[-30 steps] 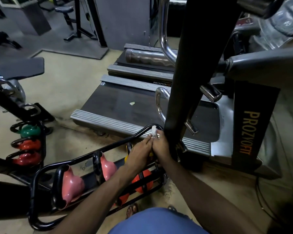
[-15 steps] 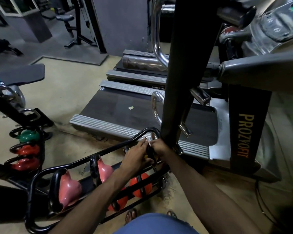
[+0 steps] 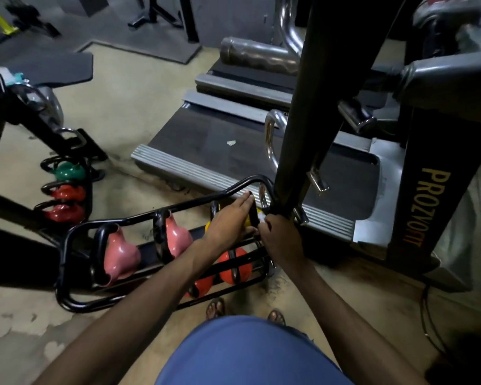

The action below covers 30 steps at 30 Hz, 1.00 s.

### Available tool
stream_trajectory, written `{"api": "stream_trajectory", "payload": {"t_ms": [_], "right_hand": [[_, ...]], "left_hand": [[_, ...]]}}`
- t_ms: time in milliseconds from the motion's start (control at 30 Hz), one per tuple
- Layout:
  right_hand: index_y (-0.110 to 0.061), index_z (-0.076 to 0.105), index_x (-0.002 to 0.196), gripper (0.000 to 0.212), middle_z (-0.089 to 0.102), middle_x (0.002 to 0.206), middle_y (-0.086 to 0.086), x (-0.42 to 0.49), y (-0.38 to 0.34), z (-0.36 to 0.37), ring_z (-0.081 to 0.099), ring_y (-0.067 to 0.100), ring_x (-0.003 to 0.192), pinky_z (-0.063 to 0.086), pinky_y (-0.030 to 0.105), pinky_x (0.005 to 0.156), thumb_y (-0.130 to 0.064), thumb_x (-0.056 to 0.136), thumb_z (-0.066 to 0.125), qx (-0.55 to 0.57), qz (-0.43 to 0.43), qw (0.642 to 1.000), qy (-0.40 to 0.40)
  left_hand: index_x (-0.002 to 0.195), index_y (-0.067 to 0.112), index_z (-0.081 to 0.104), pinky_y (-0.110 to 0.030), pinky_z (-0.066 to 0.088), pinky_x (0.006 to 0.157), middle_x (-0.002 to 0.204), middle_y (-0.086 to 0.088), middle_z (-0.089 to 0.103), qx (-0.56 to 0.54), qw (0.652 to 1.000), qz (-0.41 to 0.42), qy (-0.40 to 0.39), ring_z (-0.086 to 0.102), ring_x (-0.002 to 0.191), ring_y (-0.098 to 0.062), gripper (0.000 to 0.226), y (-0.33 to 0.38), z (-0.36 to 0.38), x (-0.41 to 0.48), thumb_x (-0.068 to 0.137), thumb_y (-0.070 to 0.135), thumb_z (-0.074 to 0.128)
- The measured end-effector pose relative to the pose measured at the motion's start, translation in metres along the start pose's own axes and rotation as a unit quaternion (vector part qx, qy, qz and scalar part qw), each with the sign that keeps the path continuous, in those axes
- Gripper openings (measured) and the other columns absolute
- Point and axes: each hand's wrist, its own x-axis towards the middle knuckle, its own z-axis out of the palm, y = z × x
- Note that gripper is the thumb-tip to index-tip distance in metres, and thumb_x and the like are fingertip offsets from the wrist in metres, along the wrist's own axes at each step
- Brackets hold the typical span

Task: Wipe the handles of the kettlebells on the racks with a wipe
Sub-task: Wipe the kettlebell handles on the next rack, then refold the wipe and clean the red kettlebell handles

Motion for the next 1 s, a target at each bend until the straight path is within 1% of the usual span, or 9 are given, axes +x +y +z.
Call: {"api": "stream_trajectory", "payload": {"t_ms": [233, 300, 400, 500, 633, 733, 800, 867, 1000], "right_hand": [[-0.016, 0.044, 0.063, 0.033, 0.049, 0.059, -0.002, -0.016, 0.008, -0.023, 0.047, 0.005, 0.055, 0.035, 0.028, 0.057, -0.024, 0.094, 0.048, 0.178, 0.027, 0.980, -0.081], [-0.011, 0.041, 0.062, 0.033, 0.052, 0.060, 0.008, -0.016, 0.014, -0.022, 0.054, 0.013, 0.058, 0.043, 0.033, 0.060, -0.031, 0.088, 0.044, 0.210, 0.030, 0.973, -0.089], [-0.005, 0.046, 0.072, 0.037, 0.061, 0.077, 0.028, -0.016, 0.026, -0.014, 0.063, 0.044, 0.073, 0.050, 0.058, 0.066, -0.041, 0.080, 0.041, 0.256, 0.050, 0.957, -0.125], [-0.009, 0.058, 0.083, 0.034, 0.067, 0.081, 0.021, -0.028, 0.018, -0.021, 0.067, 0.039, 0.074, 0.053, 0.058, 0.069, -0.039, 0.082, 0.041, 0.261, 0.032, 0.953, -0.149], [-0.010, 0.065, 0.087, 0.023, 0.067, 0.076, 0.009, -0.050, 0.002, -0.019, 0.065, 0.025, 0.068, 0.055, 0.045, 0.062, -0.021, 0.087, 0.045, 0.285, -0.033, 0.940, -0.185], [-0.006, 0.063, 0.088, 0.017, 0.061, 0.077, 0.019, -0.072, -0.009, -0.007, 0.059, 0.036, 0.068, 0.050, 0.055, 0.061, -0.018, 0.087, 0.053, 0.271, -0.074, 0.933, -0.226], [-0.008, 0.069, 0.099, 0.023, 0.067, 0.087, 0.020, -0.089, -0.015, -0.002, 0.065, 0.044, 0.083, 0.054, 0.056, 0.065, -0.020, 0.084, 0.057, 0.282, -0.060, 0.922, -0.257], [-0.011, 0.071, 0.104, 0.028, 0.071, 0.092, 0.019, -0.107, -0.023, 0.004, 0.068, 0.040, 0.088, 0.056, 0.054, 0.066, -0.028, 0.084, 0.063, 0.276, -0.037, 0.920, -0.277], [-0.012, 0.072, 0.102, 0.010, 0.073, 0.087, 0.006, -0.138, -0.030, 0.033, 0.072, 0.020, 0.079, 0.059, 0.047, 0.070, -0.017, 0.096, 0.066, 0.253, -0.044, 0.928, -0.269]], "left_hand": [[0.158, 0.010, 0.022, -0.038, 0.041, 0.111, 0.168, -0.006, 0.013, -0.019, 0.999, -0.021, 0.039, 0.041, 0.142, -0.030, 0.098, 0.010, 0.017, -0.011, 0.081, 0.028, 0.080], [0.159, 0.013, 0.022, -0.036, 0.037, 0.113, 0.167, -0.005, 0.014, -0.017, 0.998, -0.030, 0.047, 0.038, 0.144, -0.028, 0.098, 0.015, 0.019, -0.017, 0.082, 0.031, 0.080], [0.157, 0.011, 0.026, -0.036, 0.035, 0.115, 0.167, -0.007, 0.017, -0.035, 0.997, -0.047, 0.054, 0.034, 0.146, -0.027, 0.092, 0.021, 0.014, -0.026, 0.084, 0.033, 0.078], [0.153, 0.013, 0.039, -0.036, 0.035, 0.116, 0.162, -0.005, 0.032, -0.105, 0.986, -0.067, 0.111, 0.038, 0.144, -0.021, 0.070, 0.030, 0.007, -0.047, 0.091, 0.022, 0.070], [0.129, 0.021, 0.066, -0.040, 0.053, 0.099, 0.122, 0.007, 0.071, -0.353, 0.907, -0.184, 0.137, 0.066, 0.112, -0.008, 0.034, 0.041, 0.010, -0.097, 0.096, 0.031, 0.063], [0.117, 0.019, 0.073, -0.041, 0.057, 0.091, 0.107, 0.001, 0.076, -0.485, 0.828, -0.251, 0.124, 0.071, 0.099, -0.013, 0.029, 0.041, 0.017, -0.137, 0.093, 0.035, 0.070], [0.108, 0.011, 0.075, -0.035, 0.056, 0.081, 0.099, -0.007, 0.077, -0.522, 0.796, -0.273, 0.137, 0.069, 0.087, -0.015, 0.019, 0.039, 0.020, -0.160, 0.090, 0.014, 0.073], [0.102, 0.004, 0.075, -0.030, 0.055, 0.076, 0.096, -0.013, 0.076, -0.542, 0.774, -0.290, 0.151, 0.068, 0.082, -0.016, 0.016, 0.035, 0.024, -0.181, 0.086, 0.004, 0.074], [0.104, 0.011, 0.076, -0.038, 0.061, 0.076, 0.097, -0.006, 0.077, -0.556, 0.758, -0.306, 0.150, 0.072, 0.088, -0.023, 0.019, 0.023, 0.035, -0.223, 0.086, 0.010, 0.077]]}}
